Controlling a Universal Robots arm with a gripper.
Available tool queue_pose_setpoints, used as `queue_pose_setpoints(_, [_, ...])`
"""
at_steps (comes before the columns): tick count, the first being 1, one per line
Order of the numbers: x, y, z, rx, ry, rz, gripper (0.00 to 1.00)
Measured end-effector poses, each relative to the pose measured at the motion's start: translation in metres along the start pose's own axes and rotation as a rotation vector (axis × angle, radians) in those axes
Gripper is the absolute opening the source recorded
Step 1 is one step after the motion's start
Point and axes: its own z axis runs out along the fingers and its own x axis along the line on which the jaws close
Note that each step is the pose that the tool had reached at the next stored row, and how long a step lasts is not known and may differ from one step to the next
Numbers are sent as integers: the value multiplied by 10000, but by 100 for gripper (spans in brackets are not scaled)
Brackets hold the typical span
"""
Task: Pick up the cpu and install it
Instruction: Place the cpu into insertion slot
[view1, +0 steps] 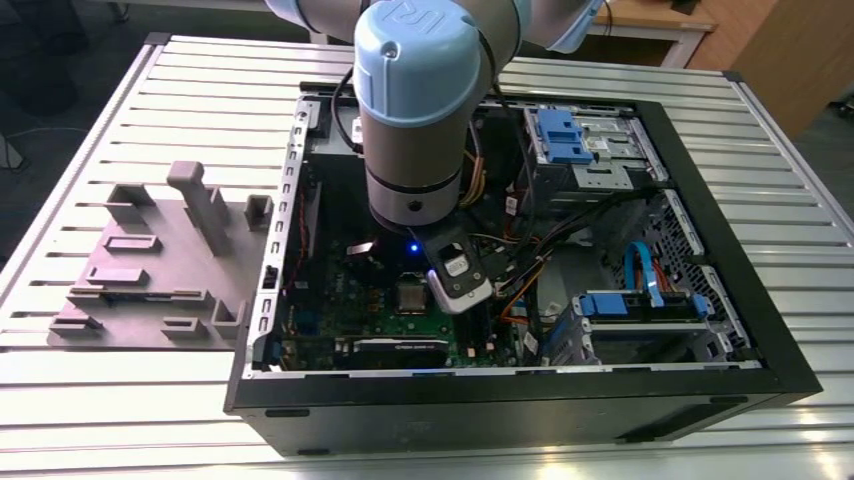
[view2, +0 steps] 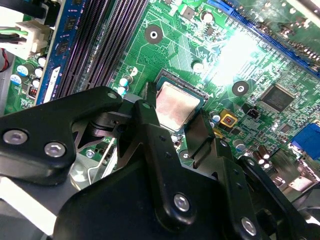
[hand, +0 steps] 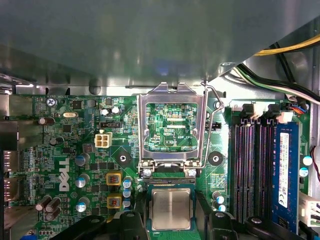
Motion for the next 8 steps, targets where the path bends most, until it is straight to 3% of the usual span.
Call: queue_pose_setpoints(8, [0,0,1,1,0,0,47])
